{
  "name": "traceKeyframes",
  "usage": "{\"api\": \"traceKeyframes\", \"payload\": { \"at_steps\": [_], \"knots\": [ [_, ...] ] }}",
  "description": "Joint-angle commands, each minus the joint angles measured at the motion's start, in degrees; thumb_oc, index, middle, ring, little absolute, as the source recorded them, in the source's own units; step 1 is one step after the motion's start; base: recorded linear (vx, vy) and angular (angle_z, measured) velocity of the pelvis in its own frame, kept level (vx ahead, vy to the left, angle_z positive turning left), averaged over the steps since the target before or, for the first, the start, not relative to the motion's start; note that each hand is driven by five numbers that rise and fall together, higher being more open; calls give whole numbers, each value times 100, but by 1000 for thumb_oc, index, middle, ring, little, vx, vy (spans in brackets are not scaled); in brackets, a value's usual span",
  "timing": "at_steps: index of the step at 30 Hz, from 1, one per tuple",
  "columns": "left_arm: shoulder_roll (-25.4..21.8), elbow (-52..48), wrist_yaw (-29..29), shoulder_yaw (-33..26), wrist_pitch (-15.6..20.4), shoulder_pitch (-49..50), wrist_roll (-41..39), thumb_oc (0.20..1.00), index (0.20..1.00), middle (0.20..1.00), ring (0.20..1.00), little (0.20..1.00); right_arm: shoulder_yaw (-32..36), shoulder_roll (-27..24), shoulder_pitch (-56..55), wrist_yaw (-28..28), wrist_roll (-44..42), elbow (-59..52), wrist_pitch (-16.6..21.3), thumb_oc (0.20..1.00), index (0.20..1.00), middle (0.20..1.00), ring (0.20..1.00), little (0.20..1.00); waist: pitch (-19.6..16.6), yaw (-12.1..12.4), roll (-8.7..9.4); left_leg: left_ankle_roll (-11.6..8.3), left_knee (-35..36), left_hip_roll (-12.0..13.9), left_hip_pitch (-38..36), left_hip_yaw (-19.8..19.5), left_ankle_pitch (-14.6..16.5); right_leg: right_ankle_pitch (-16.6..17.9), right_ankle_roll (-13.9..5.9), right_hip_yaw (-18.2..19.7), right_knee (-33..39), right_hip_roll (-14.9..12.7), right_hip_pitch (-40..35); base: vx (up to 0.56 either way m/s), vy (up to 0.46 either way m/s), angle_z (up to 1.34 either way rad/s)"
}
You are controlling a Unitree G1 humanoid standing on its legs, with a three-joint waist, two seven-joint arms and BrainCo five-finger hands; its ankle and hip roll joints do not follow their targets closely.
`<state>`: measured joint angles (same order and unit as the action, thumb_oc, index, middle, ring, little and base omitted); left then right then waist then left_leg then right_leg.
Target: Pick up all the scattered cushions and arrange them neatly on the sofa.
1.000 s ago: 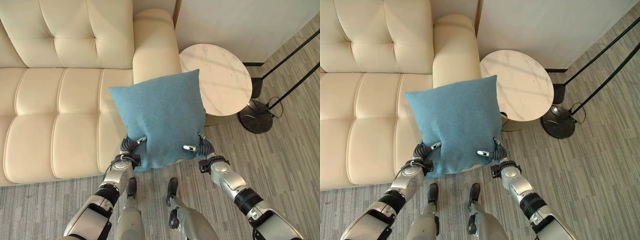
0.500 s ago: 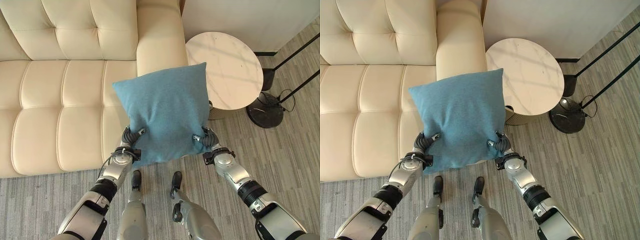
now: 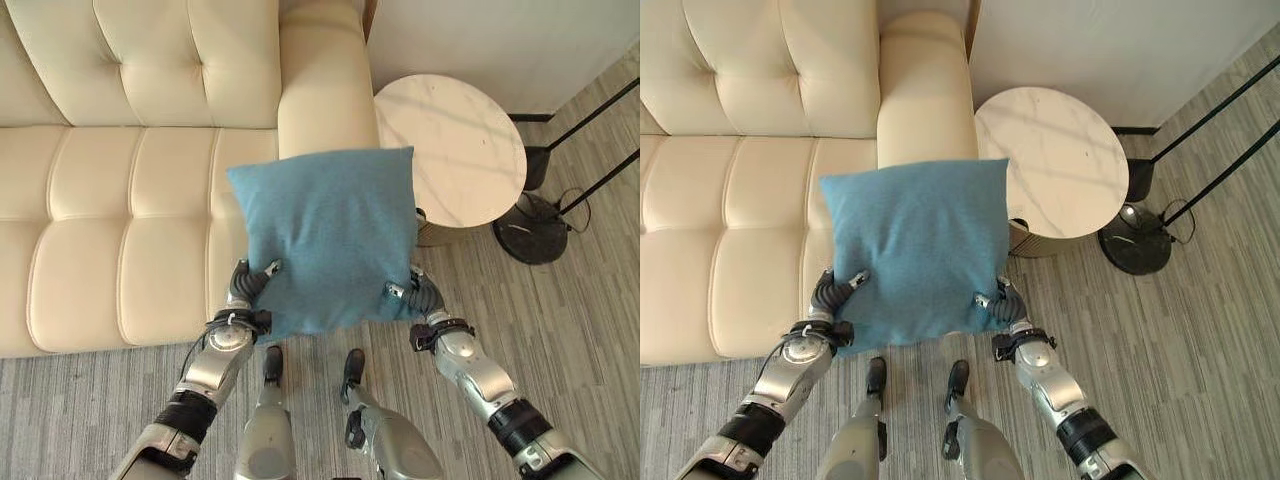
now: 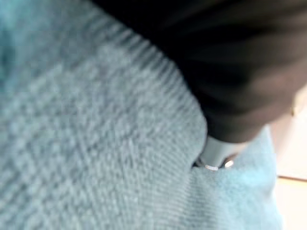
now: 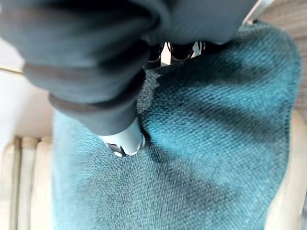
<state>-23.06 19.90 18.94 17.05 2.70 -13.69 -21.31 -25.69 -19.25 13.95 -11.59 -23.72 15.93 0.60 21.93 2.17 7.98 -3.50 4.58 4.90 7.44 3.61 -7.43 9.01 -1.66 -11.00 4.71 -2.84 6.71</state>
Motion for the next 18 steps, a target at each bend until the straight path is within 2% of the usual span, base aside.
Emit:
{"api": "traceKeyframes", "payload": {
  "at_steps": [1,5,8,10,11,14,17,18],
  "knots": [
    [452,-856,-465,468,365,-18,314,200,200,200,200,200,-432,735,-22,679,-132,-948,414,200,200,200,200,200,-702,52,113,72,-55,3,-143,-85,753,-832,-743,349,-280,-694,-19,7,199,1],
    [278,-1387,-462,262,379,292,526,200,200,200,200,200,-235,541,-290,761,-8,-1513,461,200,200,200,200,200,-856,8,73,189,-71,-152,-288,-92,836,-768,-824,377,-345,-805,-108,-29,173,1],
    [110,-1707,-494,131,399,542,749,200,200,200,200,200,-173,483,-513,877,173,-1852,450,200,200,200,200,200,-937,-40,44,265,-17,-265,-441,44,890,-516,-942,422,-370,-889,-74,-54,149,1],
    [38,-1833,-502,56,429,662,809,200,200,200,200,200,-170,507,-563,901,240,-1893,445,200,200,200,200,200,-900,-27,47,288,-15,-270,-464,170,875,-220,-1032,370,-441,-951,20,-130,68,-27],
    [-27,-1916,-531,42,435,683,838,200,200,200,200,200,-175,530,-586,906,246,-1927,458,200,200,200,200,200,-871,-14,-6,302,-25,-216,-433,213,827,-336,-1011,289,-607,-937,22,-184,68,-45],
    [-90,-1998,-559,16,446,729,887,200,200,200,200,200,-136,447,-625,944,245,-2015,491,200,200,200,200,200,-899,-4,-93,335,-35,-189,-352,284,747,-760,-897,358,-1034,-786,-116,-137,78,-18],
    [-109,-2073,-583,-48,416,829,929,200,200,200,200,200,-99,339,-679,990,257,-2104,510,200,200,200,200,200,-1010,72,-145,384,-72,-213,-258,338,679,-1261,-752,491,-1468,-493,-317,-107,35,-12],
    [-101,-2102,-586,-82,404,849,927,200,200,200,200,200,-78,295,-687,1002,247,-2111,522,200,200,200,200,200,-1098,143,-135,398,-140,-256,-158,380,627,-1483,-667,564,-1540,-292,-533,-124,-27,-12]
  ]
}}
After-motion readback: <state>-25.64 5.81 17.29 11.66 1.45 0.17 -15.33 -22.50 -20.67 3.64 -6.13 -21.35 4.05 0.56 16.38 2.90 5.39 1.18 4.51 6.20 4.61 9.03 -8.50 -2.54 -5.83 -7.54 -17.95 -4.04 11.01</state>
